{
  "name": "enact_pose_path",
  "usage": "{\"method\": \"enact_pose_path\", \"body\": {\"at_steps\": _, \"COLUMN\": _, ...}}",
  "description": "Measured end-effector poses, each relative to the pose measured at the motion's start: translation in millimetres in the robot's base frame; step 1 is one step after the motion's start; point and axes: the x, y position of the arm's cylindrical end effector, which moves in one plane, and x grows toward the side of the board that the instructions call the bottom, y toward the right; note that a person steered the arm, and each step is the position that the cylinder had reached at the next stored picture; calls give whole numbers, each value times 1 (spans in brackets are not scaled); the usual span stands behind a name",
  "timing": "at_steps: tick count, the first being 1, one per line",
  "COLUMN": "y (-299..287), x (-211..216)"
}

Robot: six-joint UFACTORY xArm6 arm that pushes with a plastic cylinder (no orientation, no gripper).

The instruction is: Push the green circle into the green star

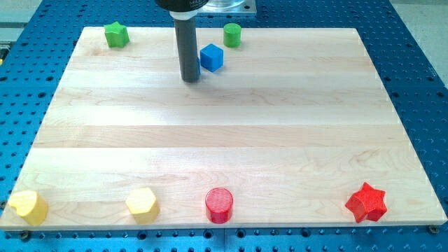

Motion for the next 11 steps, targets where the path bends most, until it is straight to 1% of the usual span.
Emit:
{"method": "enact_pose_path", "body": {"at_steps": 1, "y": 78, "x": 9}}
{"method": "enact_pose_path", "body": {"at_steps": 2, "y": 166, "x": -77}}
{"method": "enact_pose_path", "body": {"at_steps": 3, "y": 138, "x": -133}}
{"method": "enact_pose_path", "body": {"at_steps": 4, "y": 59, "x": -131}}
{"method": "enact_pose_path", "body": {"at_steps": 5, "y": -28, "x": -113}}
{"method": "enact_pose_path", "body": {"at_steps": 8, "y": -66, "x": -32}}
{"method": "enact_pose_path", "body": {"at_steps": 9, "y": -126, "x": -56}}
{"method": "enact_pose_path", "body": {"at_steps": 10, "y": -138, "x": -30}}
{"method": "enact_pose_path", "body": {"at_steps": 11, "y": -195, "x": -36}}
